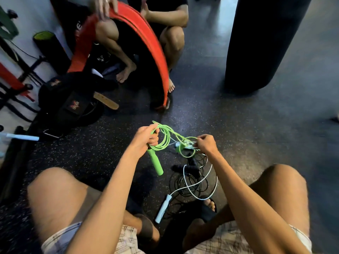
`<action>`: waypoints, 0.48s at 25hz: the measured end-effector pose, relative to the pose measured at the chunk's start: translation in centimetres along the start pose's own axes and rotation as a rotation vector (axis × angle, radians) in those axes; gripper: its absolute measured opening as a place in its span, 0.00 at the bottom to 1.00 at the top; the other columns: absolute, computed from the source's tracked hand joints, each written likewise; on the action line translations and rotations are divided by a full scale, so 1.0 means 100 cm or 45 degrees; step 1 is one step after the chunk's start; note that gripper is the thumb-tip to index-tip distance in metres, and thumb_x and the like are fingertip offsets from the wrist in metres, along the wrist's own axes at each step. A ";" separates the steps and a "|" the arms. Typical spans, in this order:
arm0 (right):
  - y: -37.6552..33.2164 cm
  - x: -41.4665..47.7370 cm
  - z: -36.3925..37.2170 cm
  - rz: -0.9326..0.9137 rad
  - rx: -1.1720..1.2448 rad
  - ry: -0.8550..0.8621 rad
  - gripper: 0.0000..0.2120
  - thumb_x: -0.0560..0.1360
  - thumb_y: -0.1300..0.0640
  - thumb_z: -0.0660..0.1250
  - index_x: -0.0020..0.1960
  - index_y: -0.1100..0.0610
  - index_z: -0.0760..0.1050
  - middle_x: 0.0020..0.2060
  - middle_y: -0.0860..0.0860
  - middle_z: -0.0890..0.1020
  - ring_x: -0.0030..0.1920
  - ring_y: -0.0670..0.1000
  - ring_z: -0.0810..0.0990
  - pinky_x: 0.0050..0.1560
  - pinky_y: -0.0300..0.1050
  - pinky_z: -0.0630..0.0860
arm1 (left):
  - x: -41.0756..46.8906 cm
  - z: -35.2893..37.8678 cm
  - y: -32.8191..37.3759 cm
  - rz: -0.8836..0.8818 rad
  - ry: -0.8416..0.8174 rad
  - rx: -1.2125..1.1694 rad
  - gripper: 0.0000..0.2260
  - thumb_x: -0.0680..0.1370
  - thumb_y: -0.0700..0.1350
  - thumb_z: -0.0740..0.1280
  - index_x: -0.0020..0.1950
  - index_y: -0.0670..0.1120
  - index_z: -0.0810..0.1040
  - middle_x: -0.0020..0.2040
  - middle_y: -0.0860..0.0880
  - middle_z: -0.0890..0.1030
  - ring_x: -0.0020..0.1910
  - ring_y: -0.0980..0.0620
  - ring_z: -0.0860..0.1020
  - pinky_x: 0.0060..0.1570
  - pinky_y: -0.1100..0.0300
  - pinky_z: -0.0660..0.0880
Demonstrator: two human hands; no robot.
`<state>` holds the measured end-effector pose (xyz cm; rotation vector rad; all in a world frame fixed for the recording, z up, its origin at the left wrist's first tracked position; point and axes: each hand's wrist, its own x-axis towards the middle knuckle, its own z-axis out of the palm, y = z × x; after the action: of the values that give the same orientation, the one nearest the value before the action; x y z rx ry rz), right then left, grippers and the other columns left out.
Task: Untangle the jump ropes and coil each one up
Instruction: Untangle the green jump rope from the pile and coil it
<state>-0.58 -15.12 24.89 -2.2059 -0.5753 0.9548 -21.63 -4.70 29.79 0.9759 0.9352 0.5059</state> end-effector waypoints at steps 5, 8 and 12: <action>-0.021 -0.015 0.004 -0.092 0.341 -0.237 0.08 0.77 0.70 0.60 0.54 0.63 0.74 0.35 0.57 0.82 0.29 0.49 0.82 0.25 0.39 0.76 | -0.002 -0.002 0.001 0.031 -0.036 0.056 0.14 0.82 0.46 0.59 0.38 0.43 0.69 0.23 0.55 0.55 0.20 0.57 0.54 0.27 0.59 0.50; -0.018 -0.014 0.006 -0.066 0.104 -0.086 0.17 0.75 0.70 0.62 0.63 0.62 0.69 0.48 0.58 0.80 0.44 0.58 0.84 0.42 0.51 0.81 | -0.004 -0.009 0.005 0.024 -0.115 -0.082 0.14 0.83 0.47 0.59 0.39 0.44 0.69 0.24 0.55 0.55 0.21 0.57 0.54 0.28 0.58 0.51; -0.011 -0.017 0.010 -0.481 -0.163 0.118 0.16 0.71 0.70 0.64 0.57 0.60 0.75 0.53 0.59 0.80 0.51 0.56 0.78 0.53 0.47 0.75 | -0.004 -0.008 0.009 0.015 -0.166 -0.158 0.13 0.83 0.47 0.58 0.39 0.44 0.69 0.23 0.55 0.55 0.21 0.57 0.54 0.29 0.58 0.50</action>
<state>-2.58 -15.00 25.95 -2.1316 -0.9894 0.6299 -22.45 -4.14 30.58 0.8913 0.7729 0.4982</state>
